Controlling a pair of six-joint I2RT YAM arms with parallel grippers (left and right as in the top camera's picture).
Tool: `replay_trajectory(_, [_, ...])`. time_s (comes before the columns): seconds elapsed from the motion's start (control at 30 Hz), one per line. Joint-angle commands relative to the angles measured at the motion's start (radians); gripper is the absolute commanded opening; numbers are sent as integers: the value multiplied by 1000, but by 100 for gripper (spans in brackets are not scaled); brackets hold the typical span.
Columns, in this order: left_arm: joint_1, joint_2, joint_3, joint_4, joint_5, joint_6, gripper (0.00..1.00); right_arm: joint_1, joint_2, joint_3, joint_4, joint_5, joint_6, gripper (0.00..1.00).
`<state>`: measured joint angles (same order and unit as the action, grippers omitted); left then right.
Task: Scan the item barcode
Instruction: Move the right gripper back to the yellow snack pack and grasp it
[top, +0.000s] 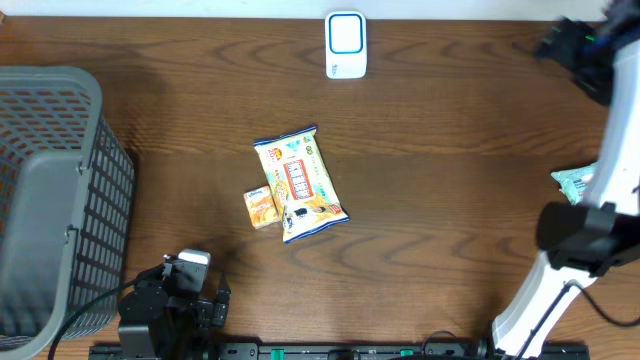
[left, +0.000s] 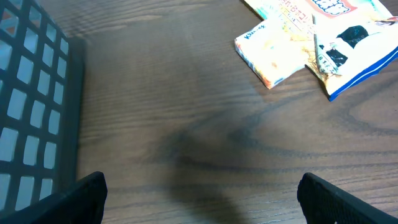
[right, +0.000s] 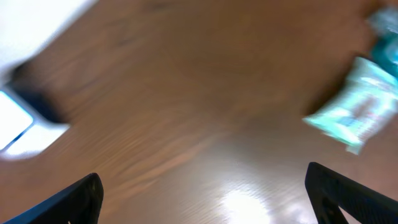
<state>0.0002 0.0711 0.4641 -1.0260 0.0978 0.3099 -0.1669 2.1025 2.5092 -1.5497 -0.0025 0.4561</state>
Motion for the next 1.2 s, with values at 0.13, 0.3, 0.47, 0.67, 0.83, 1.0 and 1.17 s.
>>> replay_trajectory(0.13, [5,-1,-2,-2,-5,-13,98,333,12,1,34,-34,-108,99])
replay_trajectory(0.3, [5,-1,-2,-2,-5,-13,98,505,82,-19,38,-34,-126,99])
replay_trajectory(0.47, [5,-1,-2,-2,-5,-13,98,665,183,-19,69,-34,-213,99])
replay_trajectory(0.67, [5,-1,-2,-2,-5,-13,98,793,340,-19,80,-34,-237,99])
replay_trajectory(0.83, [5,-1,-2,-2,-5,-13,98,874,440,-19,81,-34,-238,98])
replay_trajectory(1.0, [5,-1,-2,-2,-5,-13,98,925,452,-19,108,-30,-286,97])
replay_trajectory(1.17, [5,-1,-2,-2,-5,-13,98,966,453,-43,140,29,-288,93])
